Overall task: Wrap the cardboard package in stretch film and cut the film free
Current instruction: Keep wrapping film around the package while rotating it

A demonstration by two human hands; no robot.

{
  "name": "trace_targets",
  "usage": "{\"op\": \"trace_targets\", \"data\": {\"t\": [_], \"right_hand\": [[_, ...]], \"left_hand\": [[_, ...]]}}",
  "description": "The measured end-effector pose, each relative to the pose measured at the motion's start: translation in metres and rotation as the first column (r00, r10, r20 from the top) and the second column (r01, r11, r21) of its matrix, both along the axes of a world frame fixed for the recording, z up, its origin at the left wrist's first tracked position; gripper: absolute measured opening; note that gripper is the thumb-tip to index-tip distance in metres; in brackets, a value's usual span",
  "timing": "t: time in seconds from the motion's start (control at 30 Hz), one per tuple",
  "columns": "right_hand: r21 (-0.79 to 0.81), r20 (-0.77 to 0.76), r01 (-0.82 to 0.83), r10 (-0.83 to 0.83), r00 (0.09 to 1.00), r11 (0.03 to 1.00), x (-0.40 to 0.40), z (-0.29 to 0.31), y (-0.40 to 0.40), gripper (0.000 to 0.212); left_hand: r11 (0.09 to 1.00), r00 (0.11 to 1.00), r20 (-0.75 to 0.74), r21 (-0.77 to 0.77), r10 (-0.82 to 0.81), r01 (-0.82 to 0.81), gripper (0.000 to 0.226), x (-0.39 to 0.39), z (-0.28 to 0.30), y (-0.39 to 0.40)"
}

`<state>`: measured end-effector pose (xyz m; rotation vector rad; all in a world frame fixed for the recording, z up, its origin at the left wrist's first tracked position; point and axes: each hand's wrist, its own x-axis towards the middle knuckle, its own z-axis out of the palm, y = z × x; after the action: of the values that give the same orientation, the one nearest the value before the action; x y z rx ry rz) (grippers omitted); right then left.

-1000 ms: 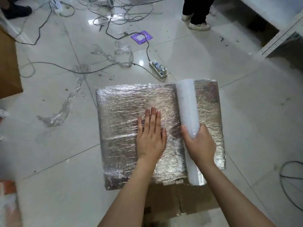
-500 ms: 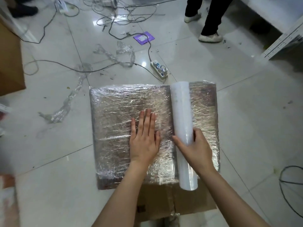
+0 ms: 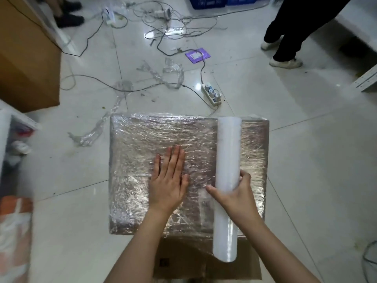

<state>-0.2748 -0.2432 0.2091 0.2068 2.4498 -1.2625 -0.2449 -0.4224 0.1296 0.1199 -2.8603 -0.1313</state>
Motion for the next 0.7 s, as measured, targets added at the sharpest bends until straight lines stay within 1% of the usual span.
{"op": "trace_targets", "data": {"t": [0.03,0.1,0.13,0.2,0.27,0.33,0.4,0.47,0.53,0.6,0.63,0.7], "right_hand": [[0.099,-0.048,-0.011,0.016,0.999,0.995,0.002,-0.001,0.001,0.084],[0.3,-0.133,-0.005,0.047,0.99,0.954,0.004,0.0,0.0,0.084],[0.368,-0.16,0.013,0.05,0.986,0.93,0.005,-0.001,0.0,0.085],[0.453,-0.183,0.037,0.052,0.982,0.891,0.003,-0.004,-0.002,0.089],[0.487,-0.177,0.037,0.057,0.983,0.873,-0.001,-0.006,-0.002,0.086],[0.444,-0.173,0.031,0.052,0.983,0.896,-0.005,-0.006,-0.003,0.068],[0.368,-0.158,-0.017,0.081,0.984,0.93,-0.006,-0.005,-0.003,0.047],[0.287,-0.154,-0.053,0.101,0.983,0.956,-0.009,-0.005,0.003,0.039],[0.185,-0.13,-0.061,0.086,0.988,0.981,-0.01,-0.007,0.01,0.046],[0.06,-0.102,-0.013,0.019,0.995,0.998,-0.008,-0.011,0.014,0.06],[0.023,-0.102,0.013,-0.011,0.995,1.0,-0.007,-0.013,0.015,0.064],[0.013,-0.111,0.033,-0.031,0.993,0.999,-0.007,-0.015,0.014,0.066]], "left_hand": [[1.0,1.0,0.001,0.001,0.0,0.0,0.058,0.001,0.0,0.0],[1.0,1.0,0.002,0.006,-0.002,0.002,0.058,0.001,0.0,-0.001],[1.0,1.0,0.001,0.004,-0.002,0.002,0.058,0.0,-0.001,-0.001],[1.0,1.0,-0.006,-0.005,-0.001,0.001,0.059,-0.001,-0.003,-0.001],[1.0,1.0,0.004,-0.015,-0.005,0.005,0.059,-0.003,-0.003,-0.002],[1.0,1.0,0.02,-0.007,-0.005,0.006,0.06,-0.007,-0.004,-0.004],[1.0,1.0,0.03,0.019,0.004,-0.005,0.059,-0.009,-0.004,-0.006],[0.997,0.999,0.029,0.072,-0.014,0.012,0.061,-0.011,0.0,-0.007],[0.977,0.999,0.009,0.21,-0.051,0.048,0.066,-0.012,0.009,-0.009],[0.939,0.999,-0.014,0.341,-0.049,0.051,0.07,-0.012,0.02,-0.01],[0.94,0.999,-0.019,0.339,-0.025,0.03,0.069,-0.009,0.024,-0.008],[0.969,0.999,-0.038,0.246,0.027,-0.017,0.062,0.0,0.024,0.005]]}}
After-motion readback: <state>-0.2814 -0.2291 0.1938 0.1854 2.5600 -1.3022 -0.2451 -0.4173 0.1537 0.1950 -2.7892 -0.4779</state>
